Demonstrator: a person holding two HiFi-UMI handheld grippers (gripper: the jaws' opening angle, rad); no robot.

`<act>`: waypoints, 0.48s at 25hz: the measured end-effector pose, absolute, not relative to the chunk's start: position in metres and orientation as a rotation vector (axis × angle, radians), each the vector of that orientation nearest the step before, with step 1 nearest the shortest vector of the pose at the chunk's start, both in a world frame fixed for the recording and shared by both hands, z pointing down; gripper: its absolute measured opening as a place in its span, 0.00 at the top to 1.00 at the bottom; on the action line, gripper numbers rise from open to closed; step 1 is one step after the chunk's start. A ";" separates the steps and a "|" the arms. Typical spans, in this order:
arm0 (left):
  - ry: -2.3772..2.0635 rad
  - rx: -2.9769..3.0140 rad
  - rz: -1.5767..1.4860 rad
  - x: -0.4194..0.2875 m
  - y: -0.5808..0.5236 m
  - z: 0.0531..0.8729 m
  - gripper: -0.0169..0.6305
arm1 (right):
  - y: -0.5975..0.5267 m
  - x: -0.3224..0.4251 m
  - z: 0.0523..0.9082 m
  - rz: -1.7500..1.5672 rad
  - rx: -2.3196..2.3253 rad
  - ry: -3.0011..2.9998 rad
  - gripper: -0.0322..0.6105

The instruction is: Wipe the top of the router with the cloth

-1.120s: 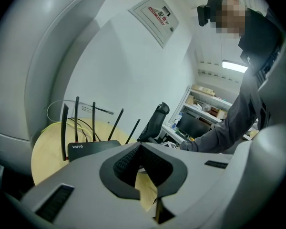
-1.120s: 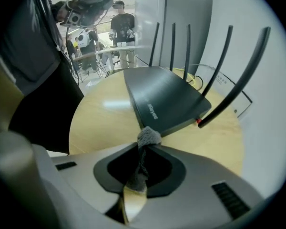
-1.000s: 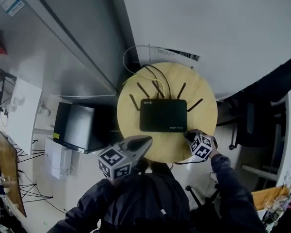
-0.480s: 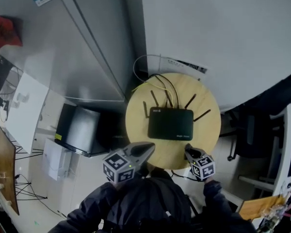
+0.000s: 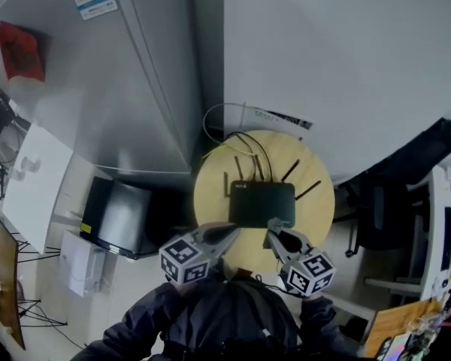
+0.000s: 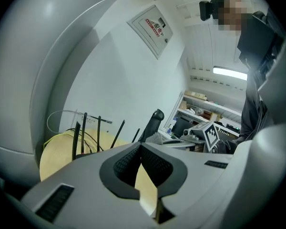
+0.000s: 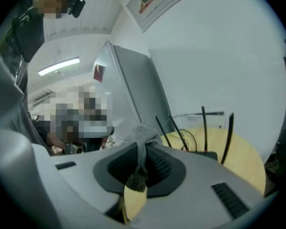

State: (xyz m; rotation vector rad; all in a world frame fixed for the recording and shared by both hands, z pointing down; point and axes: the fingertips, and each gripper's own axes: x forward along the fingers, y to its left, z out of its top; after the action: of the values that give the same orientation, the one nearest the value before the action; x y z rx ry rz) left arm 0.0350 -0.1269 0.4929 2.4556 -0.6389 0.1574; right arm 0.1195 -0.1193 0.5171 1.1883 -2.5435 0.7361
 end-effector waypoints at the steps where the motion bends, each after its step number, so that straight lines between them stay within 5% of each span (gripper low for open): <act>1: -0.629 2.471 0.157 0.035 -0.131 0.490 0.98 | -0.126 0.115 0.506 0.705 1.191 -2.561 0.84; 12: -0.592 2.566 0.138 0.044 -0.167 0.455 0.98 | -0.158 0.089 0.451 0.531 1.213 -2.594 0.84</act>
State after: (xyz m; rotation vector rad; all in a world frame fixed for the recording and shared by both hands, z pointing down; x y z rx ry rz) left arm 0.0440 -0.1667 0.4547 2.5663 -0.5916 0.1379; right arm 0.0889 -0.1582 0.4513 1.2135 -2.5942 0.5315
